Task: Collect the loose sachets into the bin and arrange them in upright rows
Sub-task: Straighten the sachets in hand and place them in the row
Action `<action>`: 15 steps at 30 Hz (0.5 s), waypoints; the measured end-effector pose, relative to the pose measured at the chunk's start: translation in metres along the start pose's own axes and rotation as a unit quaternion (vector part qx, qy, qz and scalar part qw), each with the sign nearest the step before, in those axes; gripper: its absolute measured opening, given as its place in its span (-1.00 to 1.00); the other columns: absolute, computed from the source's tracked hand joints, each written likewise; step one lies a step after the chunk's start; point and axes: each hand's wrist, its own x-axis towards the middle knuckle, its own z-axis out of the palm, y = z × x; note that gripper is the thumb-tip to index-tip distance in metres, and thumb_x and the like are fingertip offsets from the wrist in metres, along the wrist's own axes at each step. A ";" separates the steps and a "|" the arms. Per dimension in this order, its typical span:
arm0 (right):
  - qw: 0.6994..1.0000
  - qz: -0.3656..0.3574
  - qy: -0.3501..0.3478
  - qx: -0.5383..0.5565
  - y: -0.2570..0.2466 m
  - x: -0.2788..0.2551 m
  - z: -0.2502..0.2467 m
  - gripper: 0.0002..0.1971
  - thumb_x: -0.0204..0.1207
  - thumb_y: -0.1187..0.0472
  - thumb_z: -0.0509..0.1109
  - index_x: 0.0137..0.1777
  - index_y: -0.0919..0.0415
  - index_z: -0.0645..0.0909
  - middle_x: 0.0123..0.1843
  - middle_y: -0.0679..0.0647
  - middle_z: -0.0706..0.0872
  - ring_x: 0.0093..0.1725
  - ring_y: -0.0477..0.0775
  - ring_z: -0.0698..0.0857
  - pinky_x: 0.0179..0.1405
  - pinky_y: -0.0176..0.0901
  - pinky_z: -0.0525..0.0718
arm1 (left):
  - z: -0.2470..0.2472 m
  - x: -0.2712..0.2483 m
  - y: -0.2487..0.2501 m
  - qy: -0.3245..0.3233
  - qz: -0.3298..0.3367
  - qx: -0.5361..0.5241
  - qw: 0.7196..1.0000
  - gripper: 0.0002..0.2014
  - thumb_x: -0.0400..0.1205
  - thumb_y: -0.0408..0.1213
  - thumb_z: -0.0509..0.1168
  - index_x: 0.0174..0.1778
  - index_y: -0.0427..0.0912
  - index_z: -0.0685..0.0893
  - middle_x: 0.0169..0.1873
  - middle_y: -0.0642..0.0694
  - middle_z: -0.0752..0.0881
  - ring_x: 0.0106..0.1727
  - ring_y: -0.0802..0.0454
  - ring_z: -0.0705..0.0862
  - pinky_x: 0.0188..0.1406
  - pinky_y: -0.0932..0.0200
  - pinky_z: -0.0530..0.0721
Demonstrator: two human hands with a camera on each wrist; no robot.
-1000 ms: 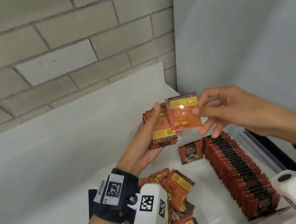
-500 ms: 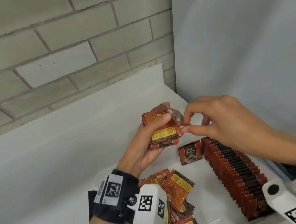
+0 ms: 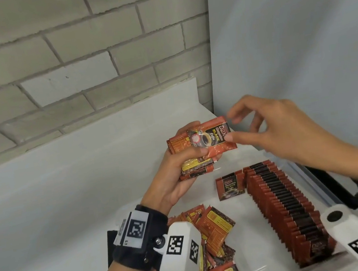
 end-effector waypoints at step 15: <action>0.972 0.075 -0.217 0.046 0.014 0.016 -0.009 -0.95 0.43 0.17 0.55 -0.14 -0.01 0.80 -0.38 -0.15 0.80 -0.54 -0.22 0.61 -0.40 -0.59 0.47 | -0.001 0.003 0.003 0.089 0.001 -0.061 0.994 -0.65 0.45 -0.27 0.51 0.09 -0.30 0.65 -0.17 -0.19 0.72 -0.15 -0.04 0.74 -0.19 0.11 0.75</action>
